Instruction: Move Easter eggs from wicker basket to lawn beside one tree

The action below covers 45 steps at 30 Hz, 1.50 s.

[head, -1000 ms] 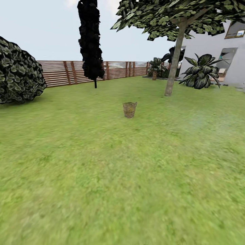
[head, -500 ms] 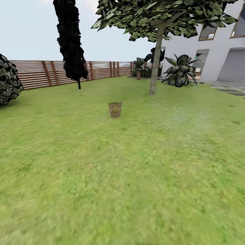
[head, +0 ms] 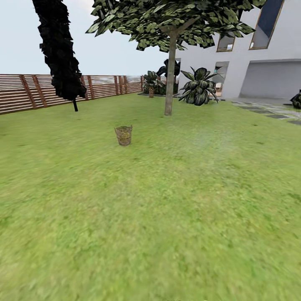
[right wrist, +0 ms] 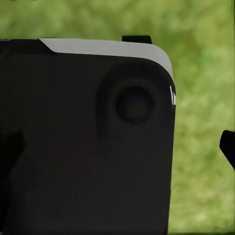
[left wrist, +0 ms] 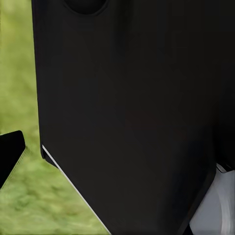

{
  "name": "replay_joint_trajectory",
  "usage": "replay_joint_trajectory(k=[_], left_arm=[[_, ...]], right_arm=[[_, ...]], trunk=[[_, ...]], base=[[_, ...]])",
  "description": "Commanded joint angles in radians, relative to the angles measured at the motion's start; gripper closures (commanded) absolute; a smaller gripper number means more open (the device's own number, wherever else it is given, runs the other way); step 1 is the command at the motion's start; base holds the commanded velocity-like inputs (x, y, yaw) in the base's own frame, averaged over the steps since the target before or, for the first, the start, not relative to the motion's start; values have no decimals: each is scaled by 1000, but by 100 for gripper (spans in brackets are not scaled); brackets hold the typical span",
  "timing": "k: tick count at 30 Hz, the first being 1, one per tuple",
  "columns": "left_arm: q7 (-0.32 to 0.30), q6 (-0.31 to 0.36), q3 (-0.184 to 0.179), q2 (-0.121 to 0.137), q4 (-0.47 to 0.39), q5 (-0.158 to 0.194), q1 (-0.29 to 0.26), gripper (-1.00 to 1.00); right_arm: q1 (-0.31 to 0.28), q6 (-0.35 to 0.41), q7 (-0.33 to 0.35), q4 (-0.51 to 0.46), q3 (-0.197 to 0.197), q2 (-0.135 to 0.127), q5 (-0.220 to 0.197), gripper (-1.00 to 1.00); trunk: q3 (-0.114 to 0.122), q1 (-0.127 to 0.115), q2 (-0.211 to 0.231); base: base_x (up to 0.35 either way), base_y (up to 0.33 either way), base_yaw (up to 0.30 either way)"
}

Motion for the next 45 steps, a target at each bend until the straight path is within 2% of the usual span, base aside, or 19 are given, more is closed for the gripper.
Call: replay_joint_trajectory(k=[1, 9, 13, 16, 19, 22, 37, 45], left_arm=[[0, 0, 5, 0, -2, 5, 1, -100], [0, 0, 5, 0, -2, 6, 1, -100], [0, 0, 5, 0, -2, 6, 1, -100], [0, 0, 5, 0, -2, 6, 1, -100], [0, 0, 5, 0, -2, 5, 1, -100], [0, 0, 5, 0, -2, 5, 1, -100], [0, 0, 5, 0, -2, 6, 1, -100], [0, 0, 5, 0, -2, 6, 1, -100]], right_arm=[[-1, -4, 0, 1, 0, 0, -1, -100], [-1, -4, 0, 1, 1, 0, -1, -100], [-1, -4, 0, 1, 6, -3, 10, -100], [-1, -3, 1, 2, 8, -1, 14, -100], [-1, -2, 1, 1, 14, -1, 41, -100], [-1, -3, 1, 1, 14, -2, 49, -100], [-1, -4, 0, 0, 6, -6, 42, -100], [-1, -4, -2, 0, 8, -1, 43, -100]], trunk=[[-1, 0, 0], [-1, 0, 0], [-1, 0, 0], [-1, 0, 0], [-1, 0, 0], [-1, 0, 0], [-1, 0, 0], [-1, 0, 0]], base=[[0, 0, -289], [0, 0, -287], [0, 0, -81], [0, 0, -11], [0, 0, -2], [0, 0, 0], [0, 0, 0], [0, 0, 231]])
